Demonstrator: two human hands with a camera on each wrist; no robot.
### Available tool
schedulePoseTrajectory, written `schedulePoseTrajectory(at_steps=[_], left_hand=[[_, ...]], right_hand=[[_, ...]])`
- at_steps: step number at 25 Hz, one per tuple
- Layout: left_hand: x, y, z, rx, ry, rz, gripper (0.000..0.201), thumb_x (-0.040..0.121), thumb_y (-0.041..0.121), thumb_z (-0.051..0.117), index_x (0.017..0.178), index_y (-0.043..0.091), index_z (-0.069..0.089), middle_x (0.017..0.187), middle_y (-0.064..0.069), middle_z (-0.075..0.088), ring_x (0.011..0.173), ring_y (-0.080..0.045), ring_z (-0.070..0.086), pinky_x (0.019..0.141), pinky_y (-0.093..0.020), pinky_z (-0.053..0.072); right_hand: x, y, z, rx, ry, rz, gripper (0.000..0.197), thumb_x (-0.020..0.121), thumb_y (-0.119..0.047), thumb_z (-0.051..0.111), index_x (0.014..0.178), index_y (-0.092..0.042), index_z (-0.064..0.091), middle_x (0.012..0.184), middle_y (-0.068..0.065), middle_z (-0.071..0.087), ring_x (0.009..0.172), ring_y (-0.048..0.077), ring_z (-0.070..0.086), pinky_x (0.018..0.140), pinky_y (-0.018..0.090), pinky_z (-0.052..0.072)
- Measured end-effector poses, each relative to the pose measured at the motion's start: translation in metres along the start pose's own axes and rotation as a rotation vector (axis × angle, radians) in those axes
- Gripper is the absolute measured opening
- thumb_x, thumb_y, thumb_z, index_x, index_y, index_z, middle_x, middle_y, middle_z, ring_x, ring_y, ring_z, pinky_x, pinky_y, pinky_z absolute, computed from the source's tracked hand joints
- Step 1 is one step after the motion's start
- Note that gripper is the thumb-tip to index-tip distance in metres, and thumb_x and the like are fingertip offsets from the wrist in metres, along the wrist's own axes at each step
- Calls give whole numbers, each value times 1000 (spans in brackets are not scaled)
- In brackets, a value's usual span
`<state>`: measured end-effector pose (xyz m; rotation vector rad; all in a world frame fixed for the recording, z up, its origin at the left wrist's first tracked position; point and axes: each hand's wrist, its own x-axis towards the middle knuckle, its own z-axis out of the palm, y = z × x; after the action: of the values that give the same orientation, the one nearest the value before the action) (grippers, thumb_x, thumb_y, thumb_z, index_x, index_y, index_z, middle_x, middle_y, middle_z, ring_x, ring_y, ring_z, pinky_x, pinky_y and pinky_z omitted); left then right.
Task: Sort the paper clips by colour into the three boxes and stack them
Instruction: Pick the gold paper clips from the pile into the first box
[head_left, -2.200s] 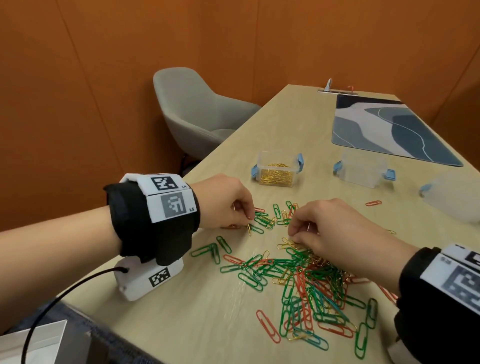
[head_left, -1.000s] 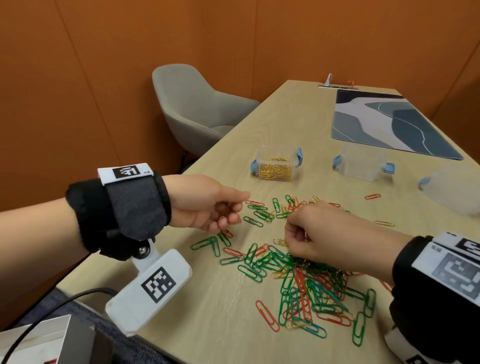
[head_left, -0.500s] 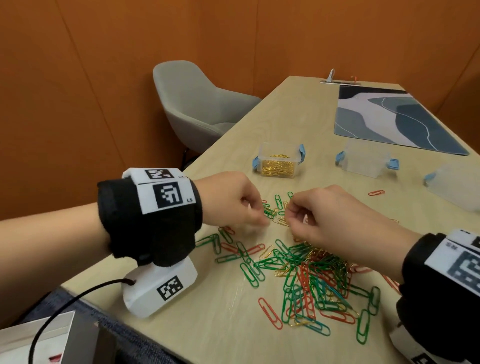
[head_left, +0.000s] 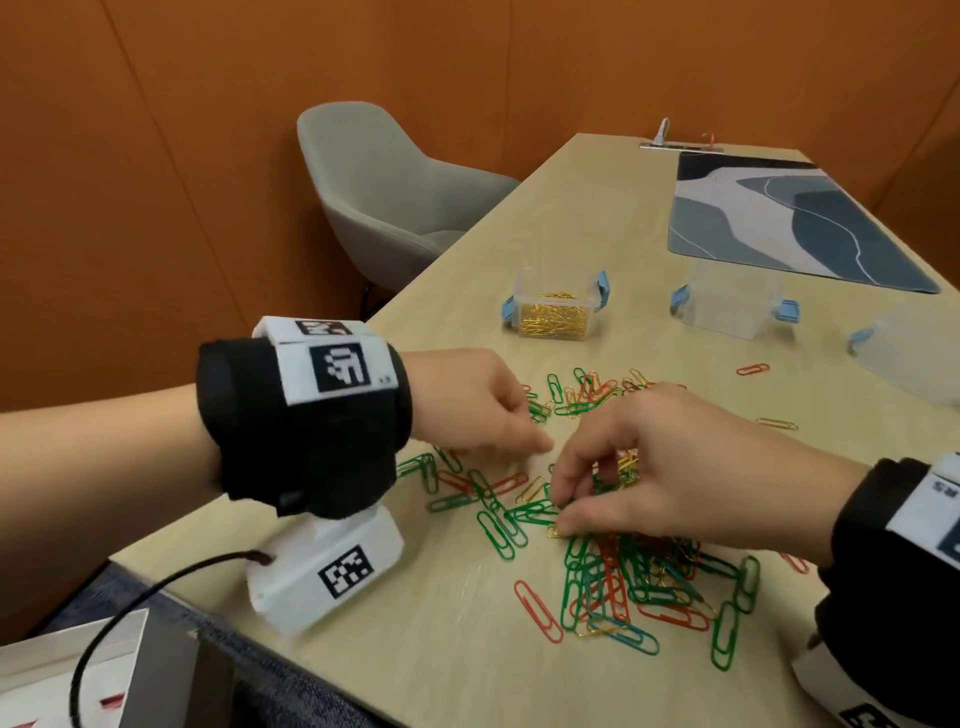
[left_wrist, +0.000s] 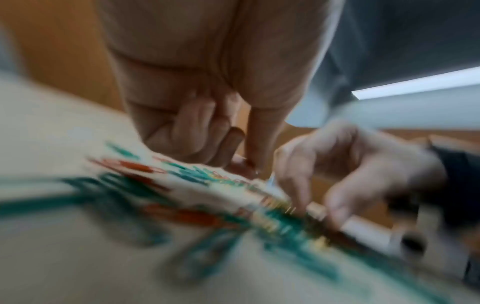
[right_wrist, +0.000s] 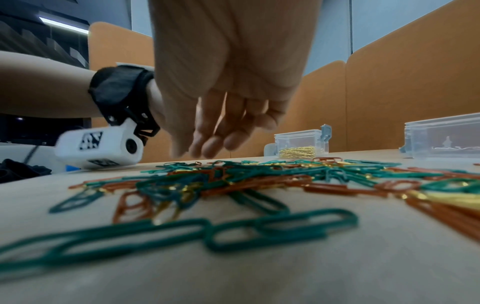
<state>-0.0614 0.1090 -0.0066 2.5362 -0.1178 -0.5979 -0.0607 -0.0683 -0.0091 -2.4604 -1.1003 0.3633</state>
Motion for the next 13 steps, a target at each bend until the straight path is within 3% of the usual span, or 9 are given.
schedulePoseTrajectory(at_steps=[3, 7, 10, 13], left_hand=[[-4, 4, 4, 239, 58, 136, 17, 72, 39, 75, 82, 25, 70, 38, 22, 44, 47, 6, 44, 47, -10, 32], [-4, 2, 4, 283, 172, 169, 11, 77, 32, 72, 84, 25, 73, 37, 26, 44, 49, 8, 45, 51, -8, 34], [-6, -3, 1, 225, 217, 154, 12, 76, 35, 73, 83, 25, 73, 36, 23, 45, 49, 7, 45, 50, -8, 34], [-7, -1, 3, 210, 203, 154, 18, 72, 38, 75, 82, 24, 73, 37, 19, 46, 50, 13, 44, 49, -7, 33]], right_hand=[[3, 1, 0, -67, -55, 81, 20, 70, -42, 76, 88, -34, 72, 78, -15, 65, 74, 0, 58, 70, 19, 49], [2, 6, -2, -116, -7, 133, 16, 81, -25, 65, 94, -33, 69, 76, -17, 61, 66, -5, 53, 58, 3, 37], [1, 8, -3, -98, 65, 143, 13, 83, -24, 61, 88, -31, 70, 76, -15, 63, 62, -4, 52, 54, 6, 36], [3, 6, -3, -83, 41, 137, 7, 80, -35, 67, 85, -33, 71, 77, -13, 64, 62, -2, 52, 57, 10, 35]])
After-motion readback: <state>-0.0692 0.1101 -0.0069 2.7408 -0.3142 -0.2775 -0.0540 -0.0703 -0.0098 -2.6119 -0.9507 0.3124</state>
